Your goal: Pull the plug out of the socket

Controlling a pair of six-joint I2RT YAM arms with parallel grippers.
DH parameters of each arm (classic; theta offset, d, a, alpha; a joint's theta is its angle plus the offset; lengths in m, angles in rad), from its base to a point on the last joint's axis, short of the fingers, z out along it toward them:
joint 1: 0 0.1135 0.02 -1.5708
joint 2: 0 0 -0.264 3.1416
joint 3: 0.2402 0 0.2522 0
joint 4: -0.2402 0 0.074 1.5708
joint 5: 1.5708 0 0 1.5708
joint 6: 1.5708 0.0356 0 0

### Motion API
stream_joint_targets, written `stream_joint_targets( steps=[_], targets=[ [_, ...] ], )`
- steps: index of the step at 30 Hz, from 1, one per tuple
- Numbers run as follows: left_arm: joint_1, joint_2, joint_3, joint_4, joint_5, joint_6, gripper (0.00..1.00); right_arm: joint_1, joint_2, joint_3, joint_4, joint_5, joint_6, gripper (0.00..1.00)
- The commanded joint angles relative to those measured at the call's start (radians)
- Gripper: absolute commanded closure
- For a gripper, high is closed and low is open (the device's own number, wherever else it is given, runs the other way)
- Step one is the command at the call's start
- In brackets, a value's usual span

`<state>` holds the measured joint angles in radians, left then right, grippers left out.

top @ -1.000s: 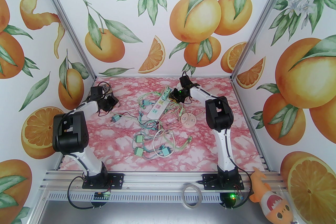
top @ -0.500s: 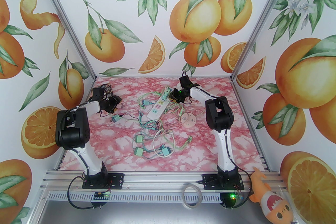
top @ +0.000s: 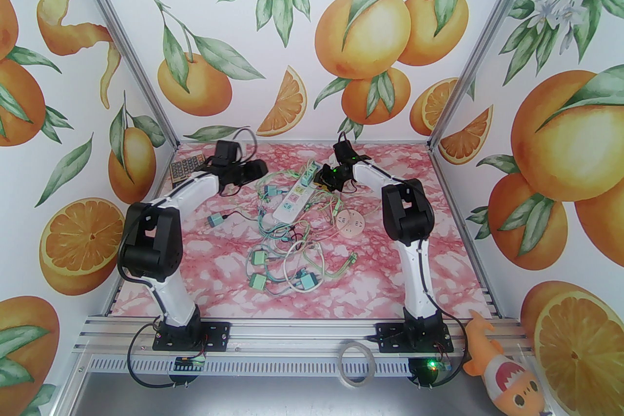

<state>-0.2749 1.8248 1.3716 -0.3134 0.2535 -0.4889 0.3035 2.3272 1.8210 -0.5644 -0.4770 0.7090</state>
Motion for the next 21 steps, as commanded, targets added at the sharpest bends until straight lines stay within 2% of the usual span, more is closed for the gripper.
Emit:
stream_joint_targets(
  steps=[1, 11, 21],
  targets=[
    [-0.051, 0.01, 0.065, -0.061, -0.085, 0.12, 0.39, -0.015, -0.041, -0.013, -0.073, 0.034, 0.003, 0.72],
    [-0.188, 0.183, 0.243, -0.118, -0.092, 0.26, 0.47, -0.035, -0.077, -0.007, -0.085, 0.018, -0.002, 0.7],
    [-0.236, 0.342, 0.409, -0.169, -0.115, 0.327, 0.51, -0.041, -0.104, -0.019, -0.1, 0.011, -0.013, 0.69]
  ],
)
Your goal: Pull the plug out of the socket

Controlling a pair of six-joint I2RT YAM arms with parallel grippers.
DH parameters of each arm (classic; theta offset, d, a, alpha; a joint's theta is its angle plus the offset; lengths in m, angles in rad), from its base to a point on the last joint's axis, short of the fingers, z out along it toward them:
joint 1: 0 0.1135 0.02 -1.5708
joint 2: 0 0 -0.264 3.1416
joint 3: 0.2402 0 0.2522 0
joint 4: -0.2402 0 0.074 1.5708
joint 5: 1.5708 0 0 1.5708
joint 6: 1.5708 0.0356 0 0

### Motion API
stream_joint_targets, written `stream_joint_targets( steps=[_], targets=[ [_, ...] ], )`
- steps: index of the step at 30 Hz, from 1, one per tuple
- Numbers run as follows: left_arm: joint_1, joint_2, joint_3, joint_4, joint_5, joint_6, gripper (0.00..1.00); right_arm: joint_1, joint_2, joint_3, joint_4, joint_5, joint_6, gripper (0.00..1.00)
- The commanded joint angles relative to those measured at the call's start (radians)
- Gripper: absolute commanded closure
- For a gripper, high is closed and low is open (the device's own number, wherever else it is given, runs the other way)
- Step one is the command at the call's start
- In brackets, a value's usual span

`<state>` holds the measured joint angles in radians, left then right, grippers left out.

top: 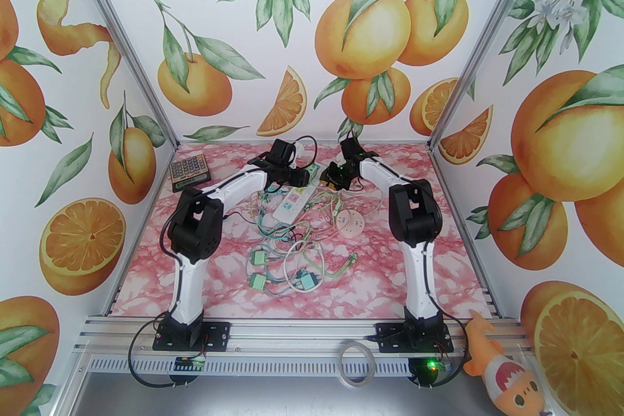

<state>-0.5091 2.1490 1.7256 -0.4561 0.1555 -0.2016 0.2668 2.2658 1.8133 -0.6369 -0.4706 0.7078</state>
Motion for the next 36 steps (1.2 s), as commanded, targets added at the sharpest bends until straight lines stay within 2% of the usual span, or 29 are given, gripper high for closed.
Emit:
stream_joint_targets(
  steps=[1, 10, 18, 30, 36],
  targets=[
    [-0.003, 0.022, 0.058, -0.028, -0.019, 0.045, 0.51, -0.005, -0.043, -0.014, -0.026, 0.004, -0.011, 0.69],
    [-0.007, 0.058, 0.086, -0.066, -0.055, 0.079, 0.54, -0.011, -0.042, -0.022, -0.021, -0.002, -0.013, 0.69],
    [-0.021, 0.09, 0.102, -0.081, -0.028, 0.111, 0.54, -0.012, -0.035, -0.02, -0.015, -0.008, -0.01, 0.68],
    [-0.033, 0.178, 0.194, -0.074, -0.055, 0.082, 0.53, -0.012, -0.049, -0.038, -0.017, -0.007, -0.016, 0.68],
    [-0.035, 0.13, 0.176, -0.084, -0.05, 0.069, 0.53, -0.006, -0.047, -0.055, 0.027, -0.03, -0.016, 0.68]
  ],
)
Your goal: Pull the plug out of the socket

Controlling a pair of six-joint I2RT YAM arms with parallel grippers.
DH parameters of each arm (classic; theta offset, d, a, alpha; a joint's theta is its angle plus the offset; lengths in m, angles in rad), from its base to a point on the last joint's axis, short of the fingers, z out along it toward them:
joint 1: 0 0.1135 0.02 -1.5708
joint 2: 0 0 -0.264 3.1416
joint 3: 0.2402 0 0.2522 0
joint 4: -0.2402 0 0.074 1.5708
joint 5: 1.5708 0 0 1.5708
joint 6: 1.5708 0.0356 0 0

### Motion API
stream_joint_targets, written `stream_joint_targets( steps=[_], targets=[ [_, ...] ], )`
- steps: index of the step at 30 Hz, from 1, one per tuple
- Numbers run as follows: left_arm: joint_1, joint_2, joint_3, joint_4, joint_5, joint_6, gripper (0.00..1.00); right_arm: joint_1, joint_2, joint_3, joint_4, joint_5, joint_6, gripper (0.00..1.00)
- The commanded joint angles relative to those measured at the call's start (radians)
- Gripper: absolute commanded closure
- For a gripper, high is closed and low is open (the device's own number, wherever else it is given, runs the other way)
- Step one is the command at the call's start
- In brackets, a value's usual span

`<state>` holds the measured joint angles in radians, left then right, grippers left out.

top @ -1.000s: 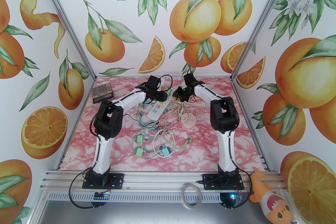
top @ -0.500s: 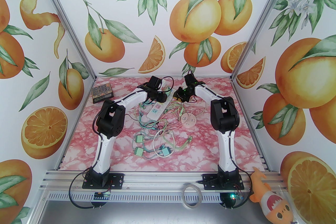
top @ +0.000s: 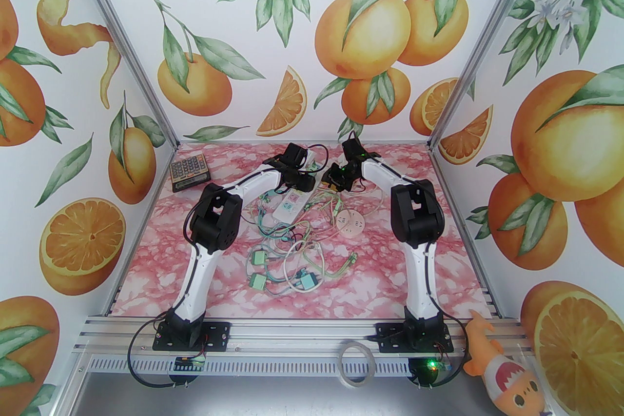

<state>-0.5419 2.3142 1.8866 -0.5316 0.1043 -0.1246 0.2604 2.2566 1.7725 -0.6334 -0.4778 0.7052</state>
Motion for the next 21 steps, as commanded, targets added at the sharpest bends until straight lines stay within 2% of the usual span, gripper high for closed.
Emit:
stream_joint_targets(
  steps=[1, 11, 17, 21],
  targets=[
    [0.0, -0.054, -0.003, -0.006, 0.004, -0.009, 0.53, 0.002, -0.031, -0.008, 0.025, -0.022, -0.012, 0.68],
    [0.031, -0.246, -0.184, 0.068, 0.048, -0.092, 0.52, 0.036, 0.032, 0.074, -0.005, 0.005, -0.05, 0.67],
    [0.087, -0.33, -0.271, 0.12, 0.057, -0.181, 0.52, 0.056, -0.008, 0.025, 0.047, 0.011, -0.094, 0.62],
    [0.154, -0.376, -0.353, 0.185, 0.11, -0.268, 0.5, 0.086, -0.033, 0.002, 0.072, 0.026, -0.135, 0.57]
  ],
)
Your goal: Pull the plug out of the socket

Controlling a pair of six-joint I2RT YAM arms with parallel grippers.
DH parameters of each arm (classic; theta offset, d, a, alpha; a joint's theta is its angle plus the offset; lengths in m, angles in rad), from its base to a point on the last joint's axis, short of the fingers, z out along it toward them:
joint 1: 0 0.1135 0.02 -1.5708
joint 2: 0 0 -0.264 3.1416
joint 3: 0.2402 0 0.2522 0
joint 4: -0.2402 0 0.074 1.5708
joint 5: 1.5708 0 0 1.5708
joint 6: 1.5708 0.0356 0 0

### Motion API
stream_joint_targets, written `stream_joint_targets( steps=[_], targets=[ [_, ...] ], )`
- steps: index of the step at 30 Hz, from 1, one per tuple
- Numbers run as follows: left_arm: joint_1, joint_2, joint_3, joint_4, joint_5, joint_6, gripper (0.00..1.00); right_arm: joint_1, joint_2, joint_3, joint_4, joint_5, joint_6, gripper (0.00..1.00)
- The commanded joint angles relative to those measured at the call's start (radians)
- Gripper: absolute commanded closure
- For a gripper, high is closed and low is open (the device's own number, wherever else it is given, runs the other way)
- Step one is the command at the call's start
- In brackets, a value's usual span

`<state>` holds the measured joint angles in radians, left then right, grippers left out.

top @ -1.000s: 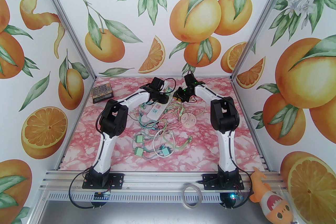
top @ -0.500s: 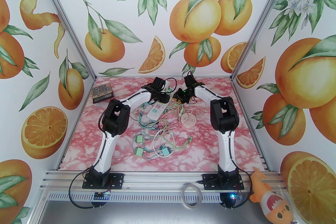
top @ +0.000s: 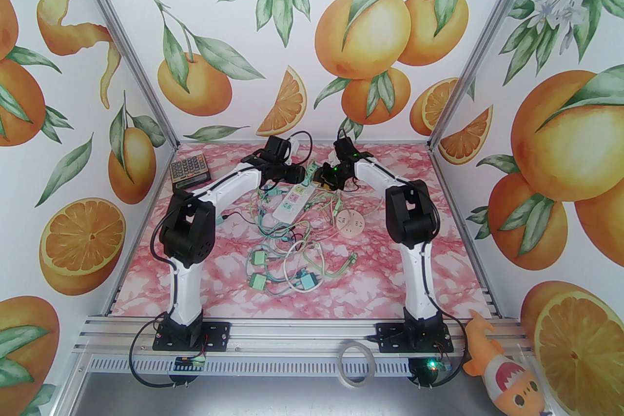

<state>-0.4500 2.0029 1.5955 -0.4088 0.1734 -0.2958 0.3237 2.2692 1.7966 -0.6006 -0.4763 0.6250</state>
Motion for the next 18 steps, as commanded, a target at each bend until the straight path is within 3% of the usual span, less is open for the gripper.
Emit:
stream_joint_targets(
  steps=[1, 7, 18],
  targets=[
    [0.065, -0.068, -0.065, 0.061, 0.04, -0.098, 0.5, 0.032, -0.048, -0.02, 0.04, 0.037, -0.067, 0.57],
    [0.068, -0.073, -0.08, 0.056, 0.044, -0.097, 0.5, 0.071, -0.051, -0.001, 0.013, 0.109, -0.125, 0.52],
    [0.058, -0.051, -0.097, 0.062, 0.08, -0.109, 0.5, 0.113, 0.02, 0.1, -0.112, 0.386, -0.222, 0.51]
  ],
)
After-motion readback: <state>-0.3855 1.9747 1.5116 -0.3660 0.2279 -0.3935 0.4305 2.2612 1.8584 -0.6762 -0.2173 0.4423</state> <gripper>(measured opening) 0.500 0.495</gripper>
